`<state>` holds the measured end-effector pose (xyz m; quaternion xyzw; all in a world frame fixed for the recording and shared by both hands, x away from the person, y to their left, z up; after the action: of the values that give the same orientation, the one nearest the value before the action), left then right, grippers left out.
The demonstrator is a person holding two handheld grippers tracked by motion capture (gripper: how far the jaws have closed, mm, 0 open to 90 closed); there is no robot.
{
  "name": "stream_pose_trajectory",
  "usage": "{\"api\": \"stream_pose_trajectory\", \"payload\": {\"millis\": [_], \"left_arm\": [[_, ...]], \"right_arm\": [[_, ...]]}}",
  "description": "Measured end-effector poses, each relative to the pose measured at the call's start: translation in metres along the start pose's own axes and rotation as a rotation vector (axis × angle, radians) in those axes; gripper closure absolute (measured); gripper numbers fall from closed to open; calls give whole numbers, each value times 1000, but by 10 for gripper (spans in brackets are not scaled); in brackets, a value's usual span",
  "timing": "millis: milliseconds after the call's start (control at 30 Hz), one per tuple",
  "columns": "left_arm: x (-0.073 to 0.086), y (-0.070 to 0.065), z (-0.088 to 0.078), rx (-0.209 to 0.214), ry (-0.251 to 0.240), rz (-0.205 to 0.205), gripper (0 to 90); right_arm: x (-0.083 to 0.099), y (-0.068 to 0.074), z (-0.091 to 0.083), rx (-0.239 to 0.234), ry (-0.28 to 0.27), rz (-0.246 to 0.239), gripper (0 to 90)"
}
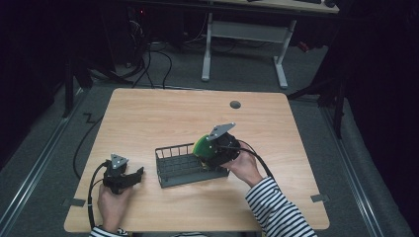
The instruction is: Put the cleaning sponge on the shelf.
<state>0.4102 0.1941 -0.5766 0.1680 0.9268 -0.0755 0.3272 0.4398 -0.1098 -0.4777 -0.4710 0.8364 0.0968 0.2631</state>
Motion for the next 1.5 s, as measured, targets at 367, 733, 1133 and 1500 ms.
{"api": "stream_pose_trajectory", "payload": {"millis": [367, 733, 1133, 1500], "left_arm": [[0, 0, 0, 0, -1, -1, 309], [0, 0, 0, 0, -2, -2, 309], [0, 0, 0, 1, -1, -1, 309], [0, 0, 0, 0, -2, -1, 309]], "right_arm": [[-1, 1, -16, -4, -47, 19, 166], [5, -3, -35, 9, -122, 56, 169], [18, -16, -58, 41, -179, 114, 177], [39, -30, -84, 88, -228, 181, 196]]}}
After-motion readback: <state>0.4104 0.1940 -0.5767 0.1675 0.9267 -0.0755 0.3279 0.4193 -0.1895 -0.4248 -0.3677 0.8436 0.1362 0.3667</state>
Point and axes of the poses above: each handheld gripper's, and its own axes: z roughly forward along the jaws, x roughly out of its underside, y roughly to its left, the point moved 6 cm from there along z, roughly forward along the jaws, and after that the axes turned 9 degrees about y, right-handed, at the moved point
